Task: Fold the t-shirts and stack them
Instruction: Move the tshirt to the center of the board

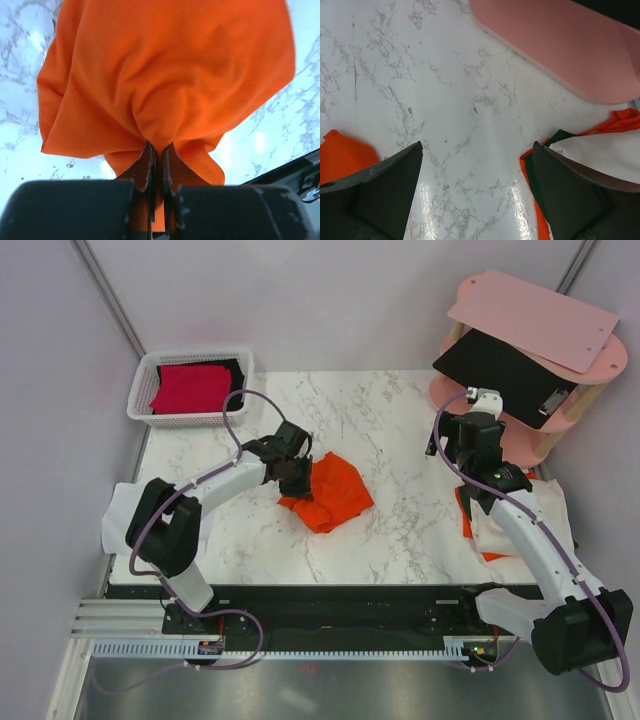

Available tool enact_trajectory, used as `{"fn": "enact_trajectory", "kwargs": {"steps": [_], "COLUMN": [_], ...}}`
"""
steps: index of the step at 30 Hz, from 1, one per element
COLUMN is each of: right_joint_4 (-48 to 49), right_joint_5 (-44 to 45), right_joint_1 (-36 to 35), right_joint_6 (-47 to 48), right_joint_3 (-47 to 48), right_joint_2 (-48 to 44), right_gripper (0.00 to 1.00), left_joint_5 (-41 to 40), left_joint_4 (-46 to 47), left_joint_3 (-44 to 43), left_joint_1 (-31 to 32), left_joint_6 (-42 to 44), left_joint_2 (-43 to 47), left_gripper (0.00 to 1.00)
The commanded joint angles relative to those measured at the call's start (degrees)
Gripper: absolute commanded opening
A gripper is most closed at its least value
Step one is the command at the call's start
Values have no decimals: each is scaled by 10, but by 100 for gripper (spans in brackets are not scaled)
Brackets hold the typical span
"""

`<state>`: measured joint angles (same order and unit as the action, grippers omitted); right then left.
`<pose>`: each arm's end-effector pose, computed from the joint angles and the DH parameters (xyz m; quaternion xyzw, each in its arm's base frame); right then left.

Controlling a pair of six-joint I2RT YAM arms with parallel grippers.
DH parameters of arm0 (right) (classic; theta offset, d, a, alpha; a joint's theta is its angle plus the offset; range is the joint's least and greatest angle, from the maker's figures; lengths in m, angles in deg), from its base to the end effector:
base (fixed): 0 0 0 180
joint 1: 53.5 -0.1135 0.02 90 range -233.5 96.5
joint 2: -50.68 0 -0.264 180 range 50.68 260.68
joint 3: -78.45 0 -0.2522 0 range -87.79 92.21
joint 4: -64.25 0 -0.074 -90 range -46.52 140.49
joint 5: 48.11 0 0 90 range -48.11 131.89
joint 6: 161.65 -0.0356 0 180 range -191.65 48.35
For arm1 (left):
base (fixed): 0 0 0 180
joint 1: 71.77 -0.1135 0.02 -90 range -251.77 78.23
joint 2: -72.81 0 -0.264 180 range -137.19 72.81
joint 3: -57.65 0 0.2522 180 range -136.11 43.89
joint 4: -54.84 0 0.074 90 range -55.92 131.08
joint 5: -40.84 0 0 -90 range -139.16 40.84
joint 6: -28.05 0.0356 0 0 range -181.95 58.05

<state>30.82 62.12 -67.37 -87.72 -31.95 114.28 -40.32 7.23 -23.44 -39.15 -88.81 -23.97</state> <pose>0.2445 0.0477 0.3269 0.1073 0.8394 -0.0129 0.5326 0.2860 -0.1895 0.2099 0.0665 0.9680 -0.1793 0.1627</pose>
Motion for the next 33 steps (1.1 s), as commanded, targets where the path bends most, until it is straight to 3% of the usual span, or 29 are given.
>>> {"fn": "enact_trajectory", "kwargs": {"steps": [1,5,9,11,16,20,26,33], "right_joint_4": [-17,-16,-13,7,67,131,214,248], "right_joint_5": [-16,-16,-42,-104,-244,-295,-206,-27], "right_joint_1": [0,1,1,1,-27,-69,-200,-341], "right_joint_6": [3,4,-2,-1,-31,-60,-55,-18], "right_joint_3": [-10,-15,-20,-37,-94,-139,-163,-88], "right_joint_2": [-10,-12,-3,-1,14,38,86,188], "right_gripper": [98,98,98,98,98,98,98,98], "left_joint_5": [3,20,-61,-74,-33,2,16,64], "left_joint_4": [58,59,59,59,70,80,89,95], "left_joint_3": [-38,-82,-89,-82,-75,-86,-110,-119], "left_joint_1": [9,10,-3,-19,-92,-130,-150,-176], "left_joint_6": [-15,-13,-31,-52,-87,-104,-110,-126], "left_joint_2": [47,94,127,132,86,26,-36,-57], "left_gripper": [2,2,2,2,2,2,2,2]}}
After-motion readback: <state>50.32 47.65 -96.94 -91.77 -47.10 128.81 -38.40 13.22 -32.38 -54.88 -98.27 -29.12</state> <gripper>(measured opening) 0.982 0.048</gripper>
